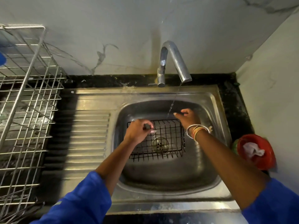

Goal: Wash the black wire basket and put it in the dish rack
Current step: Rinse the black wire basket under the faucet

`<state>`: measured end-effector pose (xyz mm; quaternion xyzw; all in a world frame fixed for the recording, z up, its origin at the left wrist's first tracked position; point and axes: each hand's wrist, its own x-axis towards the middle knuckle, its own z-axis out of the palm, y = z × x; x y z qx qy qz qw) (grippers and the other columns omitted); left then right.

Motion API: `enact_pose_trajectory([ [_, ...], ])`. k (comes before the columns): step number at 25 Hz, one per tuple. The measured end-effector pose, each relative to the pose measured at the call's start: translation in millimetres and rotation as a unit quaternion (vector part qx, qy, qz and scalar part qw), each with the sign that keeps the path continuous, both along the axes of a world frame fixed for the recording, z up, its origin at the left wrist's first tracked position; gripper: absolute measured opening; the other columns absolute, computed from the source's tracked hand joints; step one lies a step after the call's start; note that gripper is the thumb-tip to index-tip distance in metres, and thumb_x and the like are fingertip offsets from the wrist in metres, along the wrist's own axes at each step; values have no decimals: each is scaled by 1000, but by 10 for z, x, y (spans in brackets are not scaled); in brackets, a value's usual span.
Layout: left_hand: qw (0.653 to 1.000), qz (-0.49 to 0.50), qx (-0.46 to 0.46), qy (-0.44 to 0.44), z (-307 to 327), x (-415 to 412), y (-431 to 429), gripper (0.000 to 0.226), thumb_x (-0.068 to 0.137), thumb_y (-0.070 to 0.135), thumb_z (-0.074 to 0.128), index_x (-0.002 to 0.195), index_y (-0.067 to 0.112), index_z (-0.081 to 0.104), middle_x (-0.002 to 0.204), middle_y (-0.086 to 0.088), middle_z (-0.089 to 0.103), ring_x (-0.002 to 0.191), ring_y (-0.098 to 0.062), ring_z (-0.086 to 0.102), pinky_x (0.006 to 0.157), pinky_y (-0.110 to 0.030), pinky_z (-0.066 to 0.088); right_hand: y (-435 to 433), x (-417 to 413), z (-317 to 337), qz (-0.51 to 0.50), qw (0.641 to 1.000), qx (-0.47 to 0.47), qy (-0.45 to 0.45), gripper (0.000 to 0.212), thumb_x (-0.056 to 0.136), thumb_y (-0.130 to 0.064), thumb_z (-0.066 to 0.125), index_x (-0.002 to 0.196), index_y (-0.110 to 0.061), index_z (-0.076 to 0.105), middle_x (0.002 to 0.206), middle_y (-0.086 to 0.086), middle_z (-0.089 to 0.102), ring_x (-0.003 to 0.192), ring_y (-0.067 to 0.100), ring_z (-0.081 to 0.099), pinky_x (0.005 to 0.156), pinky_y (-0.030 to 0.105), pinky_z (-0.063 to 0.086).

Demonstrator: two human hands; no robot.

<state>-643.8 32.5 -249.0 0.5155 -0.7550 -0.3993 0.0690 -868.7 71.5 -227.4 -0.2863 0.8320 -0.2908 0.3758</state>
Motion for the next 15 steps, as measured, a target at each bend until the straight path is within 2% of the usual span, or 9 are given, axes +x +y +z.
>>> enact_pose_trajectory([
  [2,997,48,-15,50,79,39,27,20,85,29,81,103,21,76,87,10,72,61,2,56,64,-19,50,2,-6,38,8,997,40,-70,56,84,-45,68,126,-12,55,122,10,60,107,25,56,93,34,43],
  [3,995,71,-21,73,96,53,25,21,84,30,82,103,22,76,81,11,71,56,-2,55,58,-20,48,-31,8,64,15,995,40,-90,53,85,-46,66,124,-10,56,121,12,61,108,27,56,94,37,43],
  [5,989,97,-38,105,140,94,45,22,83,30,82,102,21,77,68,14,66,48,-4,46,49,-20,40,-90,41,147,19,994,13,-105,45,84,-40,65,112,-5,61,106,13,64,95,26,58,89,39,47],
  [6,987,102,-44,112,159,119,49,22,83,30,83,102,21,78,67,15,65,46,-3,44,49,-20,39,-118,51,171,22,994,3,-106,46,82,-38,65,110,-1,62,95,11,63,86,24,58,81,37,50],
  [8,985,109,-48,122,199,176,60,23,82,29,84,102,21,78,71,19,65,48,0,49,53,-12,40,-144,71,215,33,995,-5,-91,50,80,-36,64,110,5,61,81,9,56,74,24,55,66,34,48],
  [10,981,127,-44,137,215,230,93,23,80,29,86,100,22,79,75,16,68,56,2,56,58,-10,43,-137,111,269,35,997,-24,-69,56,78,-40,67,111,4,60,81,9,56,75,25,56,72,43,55],
  [11,978,140,-39,148,216,254,116,22,79,29,86,99,25,78,77,13,71,60,1,58,61,-12,46,-129,123,295,20,997,-32,-70,60,76,-45,69,116,-1,59,87,8,59,80,25,59,79,47,55],
  [13,971,161,-33,175,213,302,164,22,79,25,86,95,34,76,84,12,75,70,-2,65,69,-21,55,-128,131,355,-12,997,-37,-72,63,76,-52,69,122,-12,53,96,6,61,87,25,61,80,38,52],
  [15,964,176,-31,195,218,338,218,30,79,20,85,91,43,72,90,14,76,78,-6,70,77,-32,61,-153,78,391,22,999,-37,-31,50,84,-52,63,105,-7,65,87,8,64,79,24,59,74,32,45],
])
